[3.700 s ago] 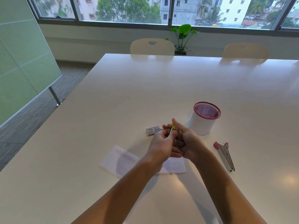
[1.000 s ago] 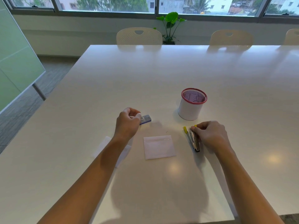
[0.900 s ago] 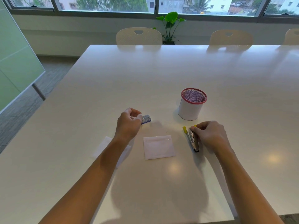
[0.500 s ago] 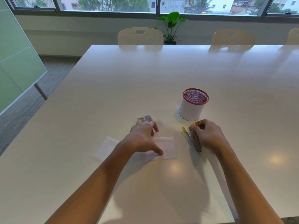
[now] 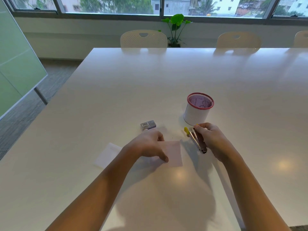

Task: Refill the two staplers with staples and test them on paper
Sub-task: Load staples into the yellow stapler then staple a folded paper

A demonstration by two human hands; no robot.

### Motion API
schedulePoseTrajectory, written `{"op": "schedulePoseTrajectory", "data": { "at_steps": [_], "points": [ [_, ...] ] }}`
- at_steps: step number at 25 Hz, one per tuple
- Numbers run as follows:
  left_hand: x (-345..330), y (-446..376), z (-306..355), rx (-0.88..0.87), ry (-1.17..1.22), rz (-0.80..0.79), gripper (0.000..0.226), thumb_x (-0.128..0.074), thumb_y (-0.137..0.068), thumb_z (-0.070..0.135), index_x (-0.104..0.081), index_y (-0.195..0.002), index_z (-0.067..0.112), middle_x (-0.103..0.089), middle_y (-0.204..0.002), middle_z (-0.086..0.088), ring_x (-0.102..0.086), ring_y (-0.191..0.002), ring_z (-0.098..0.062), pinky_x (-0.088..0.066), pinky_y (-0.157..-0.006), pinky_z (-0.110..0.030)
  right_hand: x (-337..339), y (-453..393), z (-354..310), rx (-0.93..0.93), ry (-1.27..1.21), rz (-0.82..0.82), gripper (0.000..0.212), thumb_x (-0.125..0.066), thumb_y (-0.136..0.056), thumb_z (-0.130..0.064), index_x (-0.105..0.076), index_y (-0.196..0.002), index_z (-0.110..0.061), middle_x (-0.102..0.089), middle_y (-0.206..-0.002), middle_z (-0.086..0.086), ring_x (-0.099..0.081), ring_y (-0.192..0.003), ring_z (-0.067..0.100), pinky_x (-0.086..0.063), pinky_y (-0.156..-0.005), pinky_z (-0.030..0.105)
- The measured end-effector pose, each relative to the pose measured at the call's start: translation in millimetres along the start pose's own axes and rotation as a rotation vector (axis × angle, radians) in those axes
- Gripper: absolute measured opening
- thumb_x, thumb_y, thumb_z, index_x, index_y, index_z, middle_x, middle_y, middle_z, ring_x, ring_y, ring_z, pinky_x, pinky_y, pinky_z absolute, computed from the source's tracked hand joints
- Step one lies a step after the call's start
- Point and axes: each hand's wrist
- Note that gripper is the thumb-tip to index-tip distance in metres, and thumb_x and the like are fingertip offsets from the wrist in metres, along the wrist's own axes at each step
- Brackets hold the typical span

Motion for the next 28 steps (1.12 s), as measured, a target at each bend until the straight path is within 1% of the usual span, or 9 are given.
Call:
{"op": "schedulePoseTrajectory", "data": {
  "at_steps": [2, 5, 8, 11, 14, 18, 22, 25, 28],
  "points": [
    [-0.1, -1.2, -2.0, -0.011, 0.151, -0.013, 0.028, -0.086, -0.069, 0.029, -0.062, -0.076, 0.017, -0.061, -0.08, 0.001, -0.057, -0.076, -0.018, -0.04, -0.059, -0.027, 0.7, 2.7, -2.0, 0.011, -0.099, -0.016, 0.026, -0.045, -0.104, -0.031, -0.058, -0.117, -0.012, -0.072, -0.088, 0.005, -0.065, -0.071, 0.015, -0.048, -0.058, 0.028],
    [7.0, 1.1, 0.8, 0.003, 0.426, 0.051, 0.022, -0.079, -0.08, 0.023, -0.069, -0.092, 0.006, -0.068, -0.093, -0.009, -0.065, -0.083, -0.022, -0.052, -0.071, -0.033, 0.7, 4.5, -5.1, -0.003, -0.258, -0.021, 0.036, -0.038, -0.106, -0.031, -0.055, -0.122, -0.003, -0.063, -0.086, 0.008, -0.06, -0.067, 0.017, -0.047, -0.058, 0.027],
    [12.4, 2.2, 7.2, 0.024, 0.705, 0.069, 0.02, -0.075, -0.087, 0.02, -0.068, -0.101, 0.009, -0.07, -0.099, -0.009, -0.067, -0.087, -0.021, -0.058, -0.081, -0.036, -2.5, 5.8, -9.8, -0.055, -0.316, -0.094, 0.062, -0.038, -0.095, -0.063, -0.06, -0.112, -0.008, -0.06, -0.078, 0.007, -0.05, -0.057, 0.012, -0.042, -0.054, 0.023],
    [13.5, 0.9, 12.3, 0.06, 1.008, 0.058, 0.015, -0.071, -0.089, 0.015, -0.065, -0.102, 0.01, -0.07, -0.099, -0.01, -0.067, -0.085, -0.019, -0.06, -0.073, -0.031, -11.4, 7.8, -7.7, 0.035, -0.262, -0.096, 0.076, -0.053, -0.069, -0.08, -0.066, -0.107, -0.016, -0.068, -0.084, 0.003, -0.049, -0.06, 0.01, -0.039, -0.053, 0.021],
    [13.4, 1.8, 16.4, 0.113, 1.198, 0.014, 0.019, -0.068, -0.09, 0.013, -0.066, -0.108, 0.008, -0.07, -0.097, -0.01, -0.066, -0.086, -0.021, -0.061, -0.069, -0.03, -21.2, 10.8, -2.3, 0.166, -0.219, -0.046, 0.072, -0.081, -0.059, -0.063, -0.066, -0.117, -0.024, -0.071, -0.099, 0.0, -0.057, -0.076, 0.011, -0.043, -0.062, 0.024],
    [12.3, 4.1, 19.8, 0.138, 1.285, -0.03, 0.035, -0.068, -0.089, 0.011, -0.06, -0.121, 0.001, -0.066, -0.108, -0.016, -0.066, -0.092, -0.024, -0.063, -0.071, -0.033, -29.8, 13.2, -3.7, 0.28, -0.23, -0.079, 0.054, -0.085, -0.074, -0.032, -0.063, -0.123, -0.023, -0.072, -0.101, 0.002, -0.065, -0.084, 0.011, -0.047, -0.057, 0.016],
    [17.1, 5.7, 17.3, 0.183, 1.383, -0.099, 0.043, -0.061, -0.093, 0.008, -0.048, -0.133, 0.0, -0.061, -0.126, -0.025, -0.065, -0.104, -0.034, -0.06, -0.081, -0.043, -35.3, 13.0, -6.2, 0.457, -0.2, -0.025, 0.034, -0.08, -0.079, -0.017, -0.064, -0.107, -0.026, -0.069, -0.097, -0.005, -0.069, -0.083, 0.002, -0.054, -0.063, 0.014],
    [25.1, 8.2, 16.3, 0.223, 1.474, -0.177, 0.033, -0.044, -0.099, 0.019, -0.054, -0.12, -0.005, -0.064, -0.117, -0.025, -0.066, -0.097, -0.035, -0.059, -0.084, -0.044, -32.7, 12.3, -3.3, 0.724, -0.005, 0.072, 0.023, -0.081, -0.08, -0.02, -0.066, -0.093, -0.031, -0.071, -0.09, -0.012, -0.069, -0.08, 0.01, -0.057, -0.067, 0.019],
    [28.5, 6.9, 14.2, 0.234, 1.468, -0.203, 0.051, -0.042, -0.1, 0.036, -0.053, -0.127, -0.006, -0.063, -0.123, -0.026, -0.065, -0.1, -0.034, -0.055, -0.088, -0.041, -26.3, 11.0, 4.7, 1.08, 0.309, 0.096, 0.018, -0.077, -0.083, -0.01, -0.071, -0.097, -0.019, -0.073, -0.1, -0.009, -0.068, -0.088, 0.012, -0.058, -0.068, 0.027]
  ]
}}
Point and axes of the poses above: each hand's wrist, its own y-axis away from the middle knuckle, its own x-axis out of the back of the hand, z = x × y
